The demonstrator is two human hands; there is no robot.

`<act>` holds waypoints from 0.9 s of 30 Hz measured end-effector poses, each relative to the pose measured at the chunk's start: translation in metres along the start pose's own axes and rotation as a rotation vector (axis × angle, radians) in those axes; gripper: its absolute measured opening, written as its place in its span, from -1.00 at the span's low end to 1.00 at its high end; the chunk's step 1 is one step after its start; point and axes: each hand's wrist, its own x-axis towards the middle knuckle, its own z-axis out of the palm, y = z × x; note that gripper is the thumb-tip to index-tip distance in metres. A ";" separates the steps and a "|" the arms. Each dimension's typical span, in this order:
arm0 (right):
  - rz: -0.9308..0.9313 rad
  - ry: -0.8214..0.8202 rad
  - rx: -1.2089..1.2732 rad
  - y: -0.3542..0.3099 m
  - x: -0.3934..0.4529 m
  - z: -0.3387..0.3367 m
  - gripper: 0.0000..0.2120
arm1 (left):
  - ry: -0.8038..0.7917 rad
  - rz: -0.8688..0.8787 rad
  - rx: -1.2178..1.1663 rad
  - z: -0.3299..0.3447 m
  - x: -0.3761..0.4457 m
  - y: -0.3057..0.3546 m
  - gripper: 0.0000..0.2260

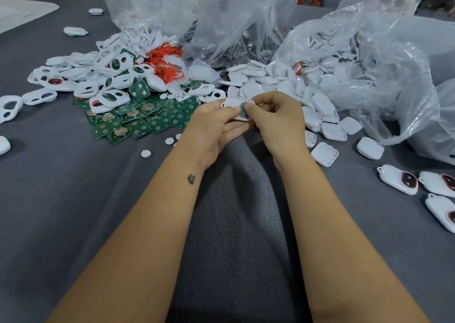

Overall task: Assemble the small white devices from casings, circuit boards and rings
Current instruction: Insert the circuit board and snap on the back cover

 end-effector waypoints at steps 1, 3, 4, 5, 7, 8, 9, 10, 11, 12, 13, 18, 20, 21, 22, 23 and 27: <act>-0.003 0.003 0.001 0.000 0.000 0.000 -0.91 | 0.007 -0.002 -0.002 0.000 0.000 0.000 -0.88; 0.008 0.021 0.040 0.001 0.000 0.001 -0.88 | 0.016 0.000 -0.010 0.000 0.001 0.000 -0.89; 0.023 0.037 0.074 0.000 0.000 0.001 -0.86 | 0.021 0.009 -0.018 0.000 0.001 0.000 -0.88; 0.034 0.056 0.097 0.000 0.000 0.001 -0.85 | 0.031 0.024 -0.031 0.000 0.001 0.000 -0.87; 0.013 0.073 0.062 -0.001 0.000 0.001 -0.84 | 0.085 0.069 -0.068 0.000 0.001 0.003 -0.87; -0.019 0.059 0.006 0.000 -0.001 0.003 -0.83 | 0.125 0.097 -0.101 -0.001 0.002 0.006 -0.88; -0.059 0.031 -0.068 0.001 -0.002 0.005 -0.84 | 0.164 0.126 -0.144 -0.003 0.003 0.008 -0.89; -0.104 -0.003 -0.155 0.002 -0.004 0.008 -0.85 | 0.200 0.155 -0.189 -0.005 0.004 0.011 -0.90; -0.155 -0.040 -0.244 0.004 -0.006 0.012 -0.86 | 0.229 0.183 -0.229 -0.008 0.004 0.015 -0.91; -0.210 -0.081 -0.325 0.005 -0.009 0.016 -0.85 | 0.253 0.210 -0.266 -0.012 0.004 0.018 -0.92; -0.262 -0.127 -0.395 0.006 -0.011 0.021 -0.84 | 0.277 0.237 -0.309 -0.016 0.004 0.021 -0.91; -0.422 -0.299 -0.572 0.006 -0.020 0.039 -0.74 | 0.417 0.366 -0.430 -0.036 0.004 0.033 -0.85; -0.430 -0.305 -0.617 0.003 -0.024 0.048 -0.62 | 0.466 0.392 -0.399 -0.041 0.003 0.037 -0.88; -0.422 -0.309 -0.655 0.002 -0.026 0.052 -0.57 | 0.484 0.395 -0.392 -0.043 0.003 0.038 -0.88; -0.412 -0.321 -0.716 0.001 -0.027 0.056 -0.53 | 0.494 0.395 -0.395 -0.045 0.003 0.038 -0.89; -0.402 -0.339 -0.790 0.001 -0.029 0.060 -0.52 | 0.494 0.390 -0.401 -0.045 0.003 0.038 -0.87; -0.418 -0.322 -0.947 0.001 -0.028 0.062 -0.57 | 0.500 0.378 -0.445 -0.045 0.002 0.036 -0.59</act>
